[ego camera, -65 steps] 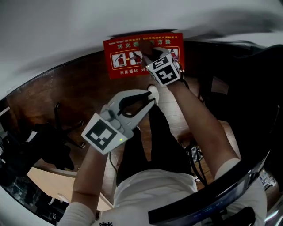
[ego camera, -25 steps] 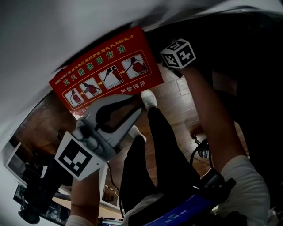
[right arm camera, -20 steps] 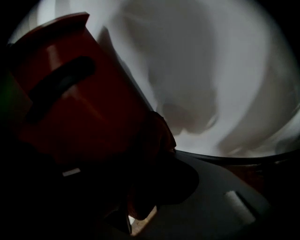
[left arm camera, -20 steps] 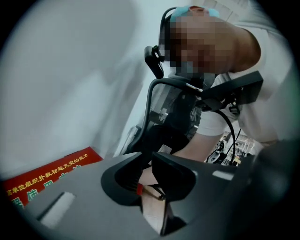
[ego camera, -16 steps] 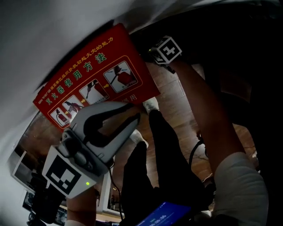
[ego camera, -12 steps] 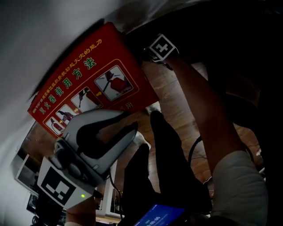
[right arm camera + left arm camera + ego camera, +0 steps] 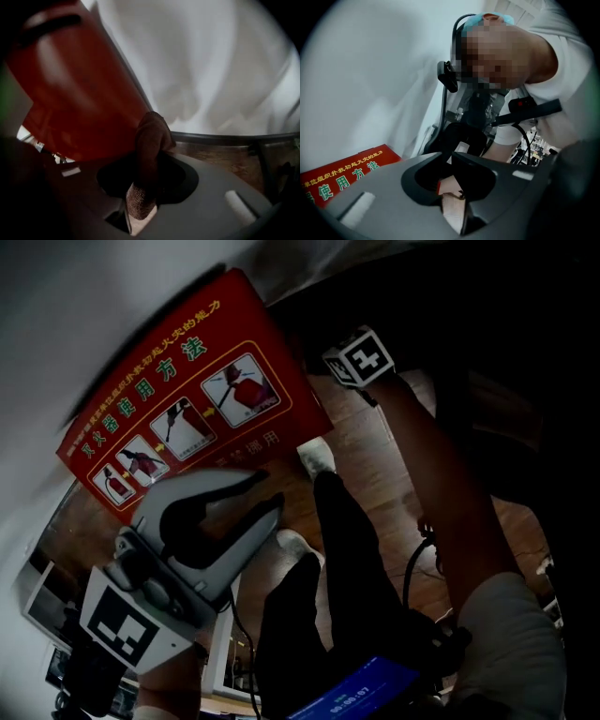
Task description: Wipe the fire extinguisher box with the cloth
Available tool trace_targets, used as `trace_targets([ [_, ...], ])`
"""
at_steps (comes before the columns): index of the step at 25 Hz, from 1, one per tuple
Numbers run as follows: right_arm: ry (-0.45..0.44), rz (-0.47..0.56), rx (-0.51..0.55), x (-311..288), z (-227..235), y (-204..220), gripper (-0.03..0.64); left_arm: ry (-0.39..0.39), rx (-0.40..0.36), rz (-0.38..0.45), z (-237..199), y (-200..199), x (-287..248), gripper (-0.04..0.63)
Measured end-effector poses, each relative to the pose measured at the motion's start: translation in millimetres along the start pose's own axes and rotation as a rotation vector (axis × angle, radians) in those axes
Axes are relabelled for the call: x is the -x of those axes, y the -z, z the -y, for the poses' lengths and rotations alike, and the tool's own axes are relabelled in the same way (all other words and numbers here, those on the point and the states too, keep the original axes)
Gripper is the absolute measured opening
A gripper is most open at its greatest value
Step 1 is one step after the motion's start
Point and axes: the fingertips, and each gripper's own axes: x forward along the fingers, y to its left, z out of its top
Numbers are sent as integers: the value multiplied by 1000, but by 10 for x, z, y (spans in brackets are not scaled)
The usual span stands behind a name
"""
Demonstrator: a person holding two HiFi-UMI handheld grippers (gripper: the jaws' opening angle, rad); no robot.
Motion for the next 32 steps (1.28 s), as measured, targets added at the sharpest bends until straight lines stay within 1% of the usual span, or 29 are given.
trace_targets([
  [3,38,98,2,557,-184,-1,117,-13,-11,30,148,-50,111,61],
  [6,78,183,-75,1070,-458,63,117,-26,-40,48,382,-28,278,61],
  [10,52,348,-263,1633,-1120,27,117,-42,-44,52,781,96,602,61],
  [13,10,479,-414,1861,-1605,-42,118,-55,-32,59,1125,182,857,61],
  [16,-49,592,-578,1903,-1936,-161,117,-73,-17,68,1369,279,1087,61],
  [19,-100,672,-730,1797,-2081,-289,117,-98,-4,85,1473,359,1254,61],
  [21,-107,703,-789,1676,-2075,-369,117,-113,-3,96,1476,403,1325,61],
  [24,-91,706,-837,1428,-2012,-407,117,-138,-1,118,1398,461,1413,61],
  [28,-45,662,-885,1025,-1867,-239,115,-179,29,155,1259,613,1497,61],
  [32,-4,616,-919,566,-1593,-19,115,-218,60,185,1051,807,1554,61],
])
